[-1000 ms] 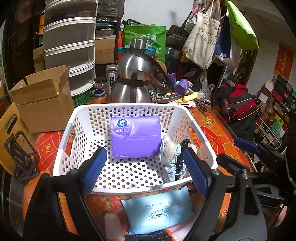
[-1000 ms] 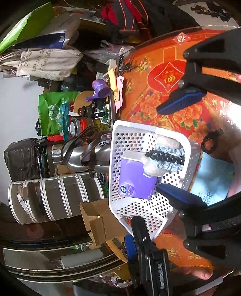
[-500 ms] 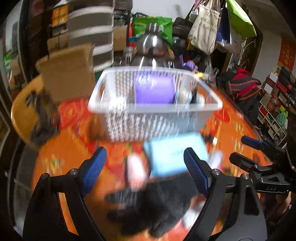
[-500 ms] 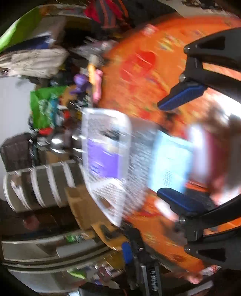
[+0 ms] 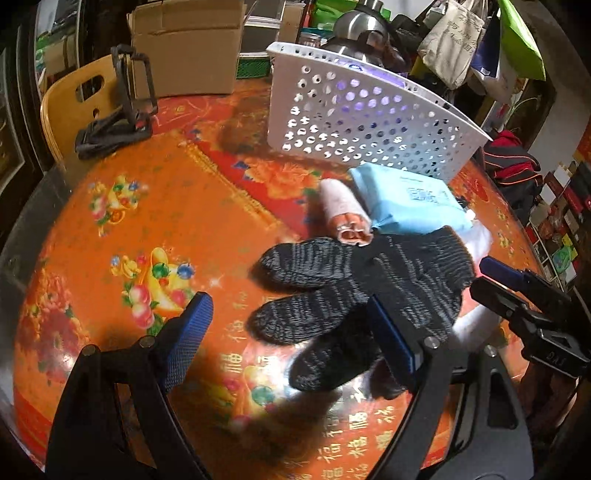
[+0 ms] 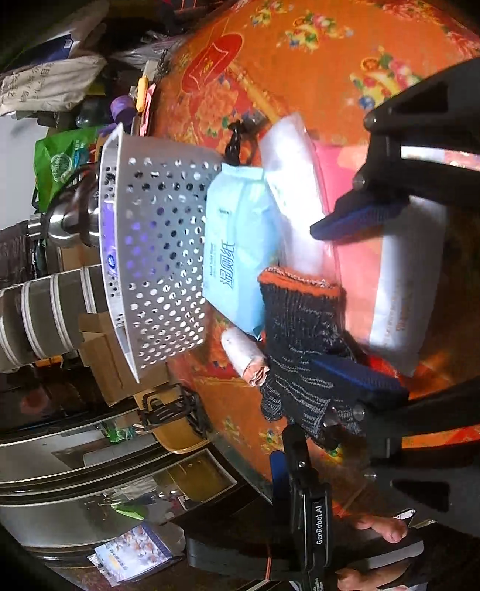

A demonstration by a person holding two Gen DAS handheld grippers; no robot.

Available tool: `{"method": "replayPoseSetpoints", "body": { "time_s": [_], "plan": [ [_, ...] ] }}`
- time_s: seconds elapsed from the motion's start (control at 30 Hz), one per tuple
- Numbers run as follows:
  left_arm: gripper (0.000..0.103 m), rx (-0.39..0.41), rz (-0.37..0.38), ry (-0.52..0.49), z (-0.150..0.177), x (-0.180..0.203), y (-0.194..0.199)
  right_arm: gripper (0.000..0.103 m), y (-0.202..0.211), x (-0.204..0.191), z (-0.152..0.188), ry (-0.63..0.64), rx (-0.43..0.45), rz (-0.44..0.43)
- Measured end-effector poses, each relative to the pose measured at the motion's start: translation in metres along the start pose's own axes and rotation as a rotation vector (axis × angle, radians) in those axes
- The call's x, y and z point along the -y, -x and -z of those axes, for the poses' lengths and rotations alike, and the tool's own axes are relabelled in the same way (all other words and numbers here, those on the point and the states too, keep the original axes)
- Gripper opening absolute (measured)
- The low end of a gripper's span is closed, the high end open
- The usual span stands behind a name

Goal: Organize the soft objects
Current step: 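Grasp the black-grey knit gloves with the right gripper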

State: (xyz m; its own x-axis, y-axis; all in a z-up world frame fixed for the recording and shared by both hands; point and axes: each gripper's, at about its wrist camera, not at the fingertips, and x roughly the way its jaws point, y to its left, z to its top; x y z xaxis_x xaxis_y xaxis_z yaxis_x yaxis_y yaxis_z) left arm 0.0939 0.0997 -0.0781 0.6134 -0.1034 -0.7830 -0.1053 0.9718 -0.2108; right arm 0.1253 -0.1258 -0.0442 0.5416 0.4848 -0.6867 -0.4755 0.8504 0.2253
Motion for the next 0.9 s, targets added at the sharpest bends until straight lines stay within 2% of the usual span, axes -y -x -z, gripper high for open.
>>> {"method": "replayPoseSetpoints", "body": {
  "time_s": [0.07, 0.2, 0.33, 0.47, 0.53, 0.6, 0.63, 0.77, 0.9],
  "plan": [
    [0.083, -0.01, -0.007, 0.004, 0.001, -0.003, -0.006, 0.057, -0.005, -0.002, -0.001, 0.007, -0.009, 0.001],
    [0.071, -0.026, 0.005, 0.005, -0.001, -0.004, -0.016, 0.046, -0.014, -0.001, -0.004, 0.007, -0.023, -0.001],
    [0.069, -0.016, -0.024, -0.036, -0.001, 0.006, -0.02, 0.045, -0.019, -0.005, -0.007, 0.018, -0.031, 0.001],
    [0.063, -0.001, -0.041, -0.071, 0.0, 0.013, -0.023, 0.039, -0.025, -0.007, -0.007, 0.024, -0.054, 0.005],
    [0.057, 0.017, -0.052, -0.091, 0.002, 0.017, -0.024, 0.036, -0.026, -0.007, -0.007, 0.027, -0.057, 0.008],
    [0.039, 0.026, -0.028, -0.111, 0.006, 0.021, -0.021, 0.033, -0.028, -0.008, -0.007, 0.033, -0.065, 0.012],
    [0.039, 0.029, -0.029, -0.12, 0.007, 0.023, -0.021, 0.032, -0.028, -0.009, -0.007, 0.038, -0.065, 0.017],
    [0.02, 0.042, 0.017, -0.115, 0.008, 0.02, -0.018, 0.03, -0.028, -0.012, -0.007, 0.051, -0.055, 0.031],
    [0.015, 0.059, 0.032, -0.104, 0.01, 0.017, -0.015, 0.029, -0.026, -0.01, -0.007, 0.045, -0.047, 0.021]
  ]
}}
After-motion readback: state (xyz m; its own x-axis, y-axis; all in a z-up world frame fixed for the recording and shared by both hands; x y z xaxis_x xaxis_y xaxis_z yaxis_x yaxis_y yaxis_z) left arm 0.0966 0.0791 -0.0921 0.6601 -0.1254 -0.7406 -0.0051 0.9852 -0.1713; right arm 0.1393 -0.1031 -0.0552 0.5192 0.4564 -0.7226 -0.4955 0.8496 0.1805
